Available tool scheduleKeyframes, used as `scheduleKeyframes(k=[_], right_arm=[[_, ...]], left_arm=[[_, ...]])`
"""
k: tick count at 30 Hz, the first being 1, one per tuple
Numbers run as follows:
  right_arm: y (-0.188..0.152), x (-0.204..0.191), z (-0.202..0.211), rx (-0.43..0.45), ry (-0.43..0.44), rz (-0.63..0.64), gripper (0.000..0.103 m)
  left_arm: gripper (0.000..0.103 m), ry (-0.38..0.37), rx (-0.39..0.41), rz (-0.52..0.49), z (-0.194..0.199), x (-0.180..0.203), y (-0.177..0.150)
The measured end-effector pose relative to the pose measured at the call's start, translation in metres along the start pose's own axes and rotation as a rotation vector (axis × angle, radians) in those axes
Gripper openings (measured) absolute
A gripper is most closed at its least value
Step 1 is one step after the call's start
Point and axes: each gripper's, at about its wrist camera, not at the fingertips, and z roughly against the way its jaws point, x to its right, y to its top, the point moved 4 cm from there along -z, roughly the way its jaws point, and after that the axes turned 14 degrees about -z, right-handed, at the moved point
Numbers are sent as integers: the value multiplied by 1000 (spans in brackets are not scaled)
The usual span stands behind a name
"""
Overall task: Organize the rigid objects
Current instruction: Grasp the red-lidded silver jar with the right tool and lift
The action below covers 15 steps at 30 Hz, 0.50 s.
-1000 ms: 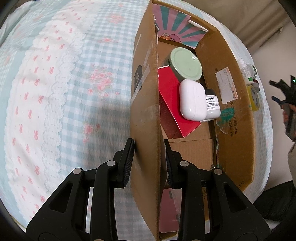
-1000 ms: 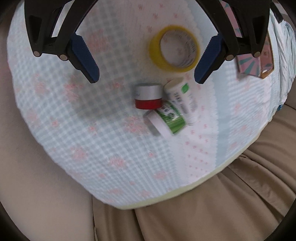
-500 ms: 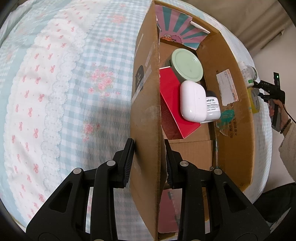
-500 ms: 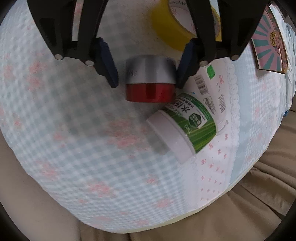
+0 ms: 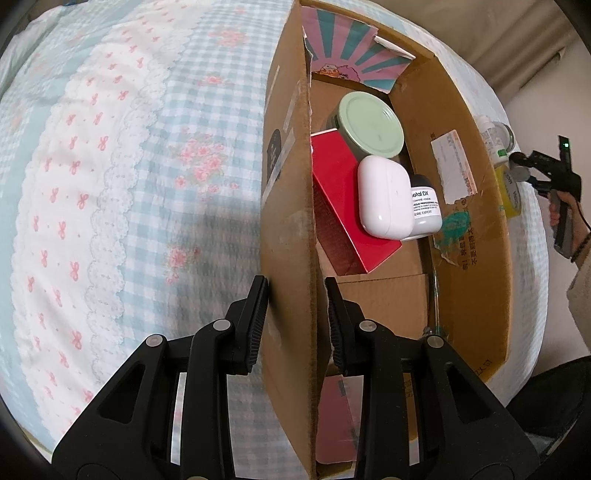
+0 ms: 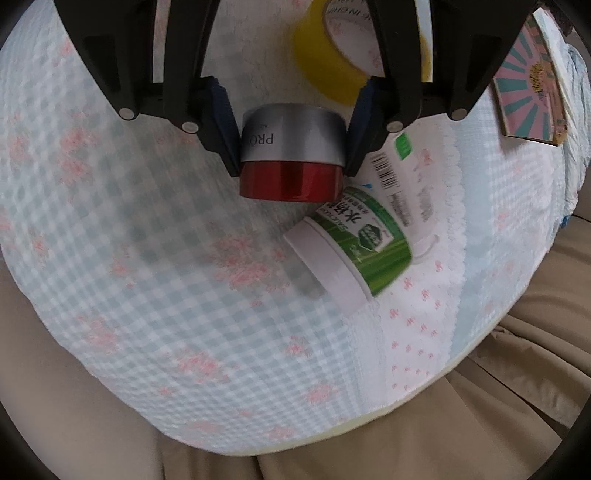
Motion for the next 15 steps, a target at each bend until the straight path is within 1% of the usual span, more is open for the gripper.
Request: scheduleKeyframes(k=[2, 7, 11, 15], right_arm=[[-2, 0, 14, 11, 10, -8, 50], [-14, -7, 67, 43, 45, -25, 50], [-28, -28, 115, 83, 69, -23, 50], [-48, -59, 167, 121, 102, -9, 50]], left_arm=[[27, 10, -5, -16, -1, 2, 0], [27, 49, -23, -71, -2, 8, 2], [27, 47, -32, -87, -2, 8, 4], [27, 51, -50, -99, -2, 9, 6]])
